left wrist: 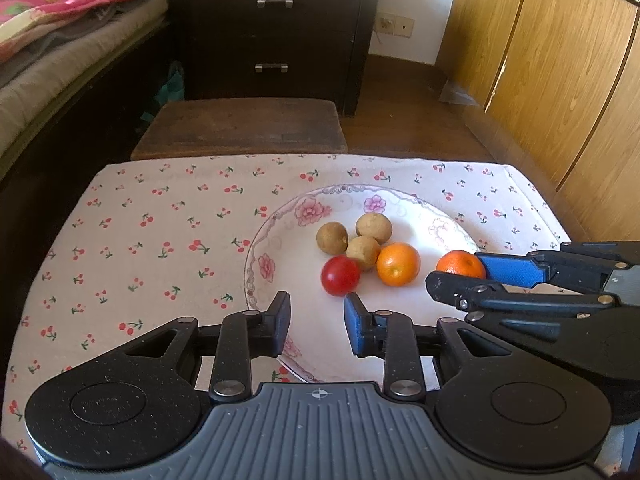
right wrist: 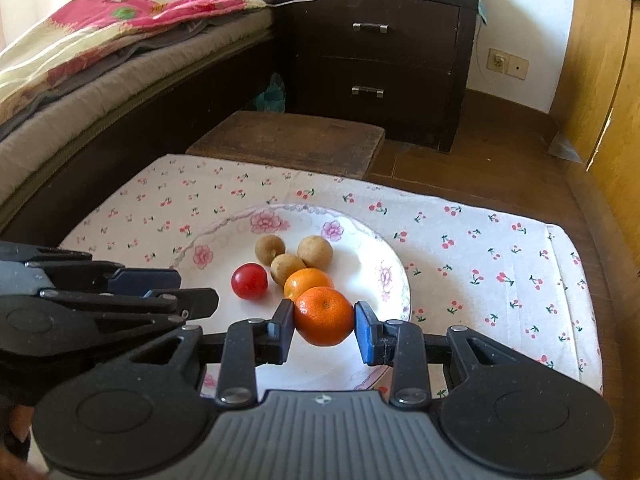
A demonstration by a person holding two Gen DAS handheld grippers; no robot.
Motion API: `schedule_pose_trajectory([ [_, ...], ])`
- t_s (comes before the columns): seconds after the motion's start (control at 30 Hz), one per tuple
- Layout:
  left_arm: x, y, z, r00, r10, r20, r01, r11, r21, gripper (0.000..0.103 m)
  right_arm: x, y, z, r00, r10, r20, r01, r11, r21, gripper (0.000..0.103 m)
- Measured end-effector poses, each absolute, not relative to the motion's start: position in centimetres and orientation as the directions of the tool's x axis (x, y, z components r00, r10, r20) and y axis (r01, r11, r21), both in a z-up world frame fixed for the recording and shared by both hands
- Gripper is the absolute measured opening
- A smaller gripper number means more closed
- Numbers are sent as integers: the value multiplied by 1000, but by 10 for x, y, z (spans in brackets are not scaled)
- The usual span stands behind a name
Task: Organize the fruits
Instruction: 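Carry the tomato and tangerine over the white bowl and open both tools, then withdraw both open tools from the bowl toward the remaining fruit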
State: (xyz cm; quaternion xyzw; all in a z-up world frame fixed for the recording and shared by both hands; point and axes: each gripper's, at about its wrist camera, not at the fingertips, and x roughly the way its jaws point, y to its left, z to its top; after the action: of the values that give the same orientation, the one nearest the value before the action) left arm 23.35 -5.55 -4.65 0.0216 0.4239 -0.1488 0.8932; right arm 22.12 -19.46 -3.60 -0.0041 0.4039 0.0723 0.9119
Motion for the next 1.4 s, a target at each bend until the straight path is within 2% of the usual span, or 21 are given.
schedule_pose_trajectory([
  [0.67,231,-48,-34,618,-255,-744,264,958,-109,41,220,-194,-26,669,156,-726,-135,987,88,34],
  [1.4,191,-11,-16,633,-255,-731,246,961,-122,43,161,-158,-15,640,211,-739,-224,971,82,34],
])
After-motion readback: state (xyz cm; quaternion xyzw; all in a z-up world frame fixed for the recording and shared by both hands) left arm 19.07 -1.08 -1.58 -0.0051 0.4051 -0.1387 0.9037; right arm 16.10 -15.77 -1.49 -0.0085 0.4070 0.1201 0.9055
